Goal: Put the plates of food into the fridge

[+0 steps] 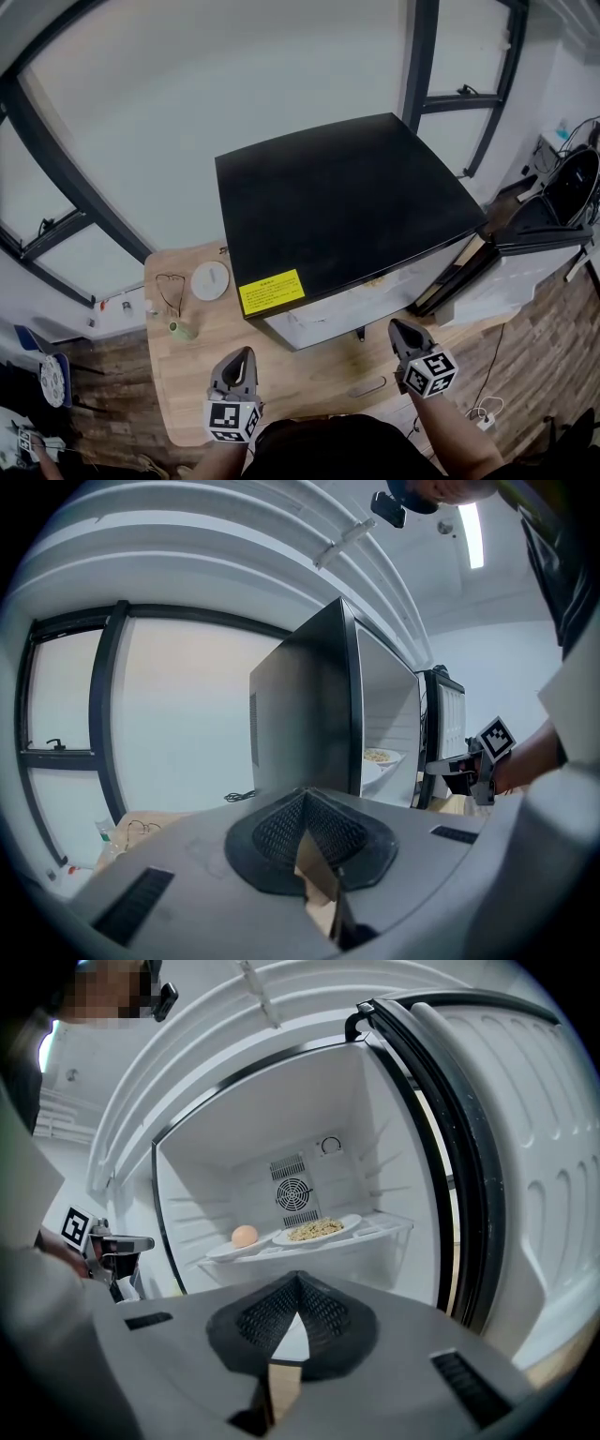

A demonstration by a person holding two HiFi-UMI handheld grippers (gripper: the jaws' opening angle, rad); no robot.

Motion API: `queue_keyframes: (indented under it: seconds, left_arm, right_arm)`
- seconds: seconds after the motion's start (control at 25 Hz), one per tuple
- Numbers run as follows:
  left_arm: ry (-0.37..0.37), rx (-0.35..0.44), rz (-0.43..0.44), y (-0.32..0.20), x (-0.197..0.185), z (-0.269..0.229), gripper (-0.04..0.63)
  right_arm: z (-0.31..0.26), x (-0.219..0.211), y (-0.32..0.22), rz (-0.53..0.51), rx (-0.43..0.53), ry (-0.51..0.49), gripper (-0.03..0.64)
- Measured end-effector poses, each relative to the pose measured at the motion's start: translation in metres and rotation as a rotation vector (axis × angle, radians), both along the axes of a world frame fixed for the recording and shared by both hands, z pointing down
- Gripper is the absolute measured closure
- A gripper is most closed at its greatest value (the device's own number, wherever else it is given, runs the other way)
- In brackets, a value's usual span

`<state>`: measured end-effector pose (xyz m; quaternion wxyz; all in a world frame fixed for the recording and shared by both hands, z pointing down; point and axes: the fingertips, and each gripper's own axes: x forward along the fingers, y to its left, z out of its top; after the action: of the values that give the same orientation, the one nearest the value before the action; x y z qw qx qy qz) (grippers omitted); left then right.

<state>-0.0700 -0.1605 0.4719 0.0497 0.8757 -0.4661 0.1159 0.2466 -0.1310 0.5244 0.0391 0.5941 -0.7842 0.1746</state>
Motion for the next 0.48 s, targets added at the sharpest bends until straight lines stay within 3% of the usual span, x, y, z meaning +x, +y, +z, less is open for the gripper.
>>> queue_keyframes:
  seconds: [0.48]
  left_arm:
    - [0.003, 0.001, -0.007, -0.0048, 0.0026, -0.0003, 0.592]
  right_arm:
    - [-0.0019, -0.0050, -0.0076, -0.018, 0.003, 0.002, 0.597]
